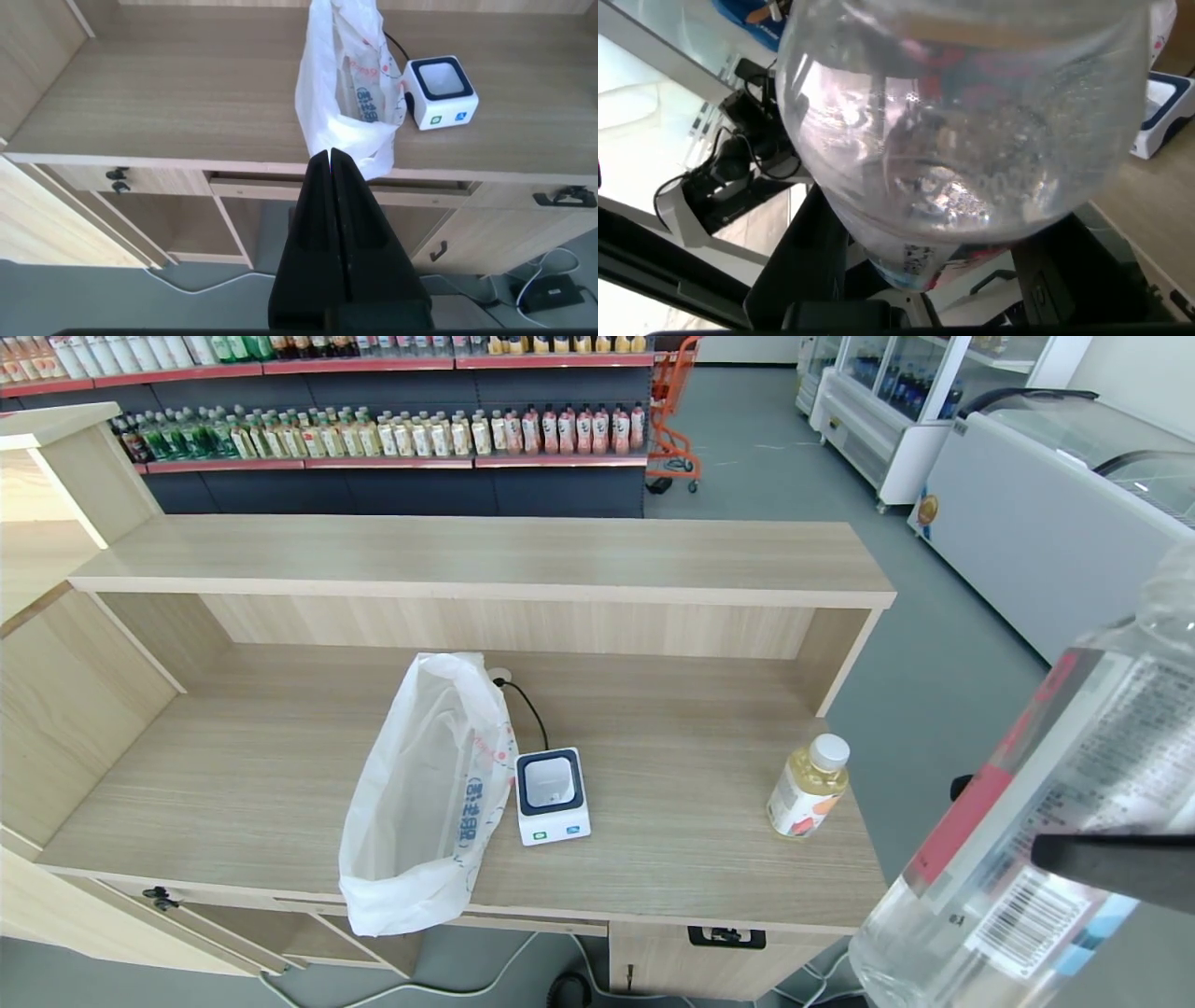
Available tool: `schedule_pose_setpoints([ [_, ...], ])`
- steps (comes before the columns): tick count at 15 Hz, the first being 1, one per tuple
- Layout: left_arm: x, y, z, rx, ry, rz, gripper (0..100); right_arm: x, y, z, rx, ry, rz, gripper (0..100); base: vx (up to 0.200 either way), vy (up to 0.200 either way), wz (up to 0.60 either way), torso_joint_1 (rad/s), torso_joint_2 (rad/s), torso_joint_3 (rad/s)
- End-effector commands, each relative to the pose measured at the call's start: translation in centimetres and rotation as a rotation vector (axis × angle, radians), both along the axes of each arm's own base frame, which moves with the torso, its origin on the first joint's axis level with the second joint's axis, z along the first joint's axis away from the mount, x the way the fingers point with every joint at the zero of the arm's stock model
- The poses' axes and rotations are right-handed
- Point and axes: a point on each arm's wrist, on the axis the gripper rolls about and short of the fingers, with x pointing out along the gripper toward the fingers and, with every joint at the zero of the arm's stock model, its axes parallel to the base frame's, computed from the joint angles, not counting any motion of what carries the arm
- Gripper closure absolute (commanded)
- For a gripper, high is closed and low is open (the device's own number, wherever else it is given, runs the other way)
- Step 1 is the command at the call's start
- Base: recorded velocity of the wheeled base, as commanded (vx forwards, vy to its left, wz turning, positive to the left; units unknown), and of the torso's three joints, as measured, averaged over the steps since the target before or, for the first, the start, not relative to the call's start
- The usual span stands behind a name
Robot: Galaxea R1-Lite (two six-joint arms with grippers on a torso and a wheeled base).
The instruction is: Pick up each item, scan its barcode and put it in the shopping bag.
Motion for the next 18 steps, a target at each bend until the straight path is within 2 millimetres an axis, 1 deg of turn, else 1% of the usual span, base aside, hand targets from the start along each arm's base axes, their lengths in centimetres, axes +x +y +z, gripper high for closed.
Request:
schedule_pose_setpoints([
  [1, 0.0, 0.0, 0.0, 0.0, 0.0, 0.0, 100, -0.1, 0.0, 0.2, 0.003, -0.007, 0.002, 100, 0.0, 0.0, 0.0, 0.0, 0.0, 0.0],
  [4, 0.0, 0.0, 0.0, 0.0, 0.0, 0.0, 100, -0.1, -0.1, 0.5, 0.008, -0.033, -0.007, 100, 0.0, 0.0, 0.0, 0.0, 0.0, 0.0],
  [6, 0.0, 0.0, 0.0, 0.0, 0.0, 0.0, 100, 0.3, -0.4, 1.2, 0.007, -0.071, -0.066, 100, 0.0, 0.0, 0.0, 0.0, 0.0, 0.0],
  [8, 0.0, 0.0, 0.0, 0.0, 0.0, 0.0, 100, 0.5, -0.4, 1.1, -0.002, -0.083, -0.109, 100, 0.0, 0.0, 0.0, 0.0, 0.0, 0.0],
  [9, 0.0, 0.0, 0.0, 0.0, 0.0, 0.0, 100, 0.9, -0.4, 0.8, -0.024, -0.097, -0.148, 100, 0.0, 0.0, 0.0, 0.0, 0.0, 0.0],
  [10, 0.0, 0.0, 0.0, 0.0, 0.0, 0.0, 100, 1.9, -0.1, 0.2, -0.073, -0.123, -0.226, 100, 0.0, 0.0, 0.0, 0.0, 0.0, 0.0],
  [12, 0.0, 0.0, 0.0, 0.0, 0.001, 0.0, 100, 4.6, 0.2, -1.3, -0.241, -0.217, -0.447, 100, 0.0, 0.0, 0.0, 0.0, 0.0, 0.0],
  [13, 0.0, 0.0, 0.0, 0.0, 0.0, 0.0, 100, 5.4, 0.2, -1.7, -0.297, -0.267, -0.501, 100, 0.0, 0.0, 0.0, 0.0, 0.0, 0.0],
  [14, 0.0, 0.0, 0.0, 0.0, 0.0, 0.0, 100, 6.4, -0.3, -2.4, -0.339, -0.317, -0.566, 100, 0.0, 0.0, 0.0, 0.0, 0.0, 0.0],
  [16, 0.0, 0.0, 0.0, 0.0, 0.0, 0.0, 100, 7.7, -0.6, -3.5, -0.44, -0.447, -0.63, 100, 0.0, 0.0, 0.0, 0.0, 0.0, 0.0],
  [17, 0.0, 0.0, 0.0, 0.0, 0.0, 0.0, 100, 8.5, -1.1, -4.2, -0.513, -0.525, -0.649, 100, 0.0, 0.0, 0.0, 0.0, 0.0, 0.0],
  [18, 0.0, 0.0, 0.0, 0.0, 0.0, 0.0, 100, 9.0, -1.4, -4.7, -0.554, -0.566, -0.658, 100, 0.0, 0.0, 0.0, 0.0, 0.0, 0.0],
])
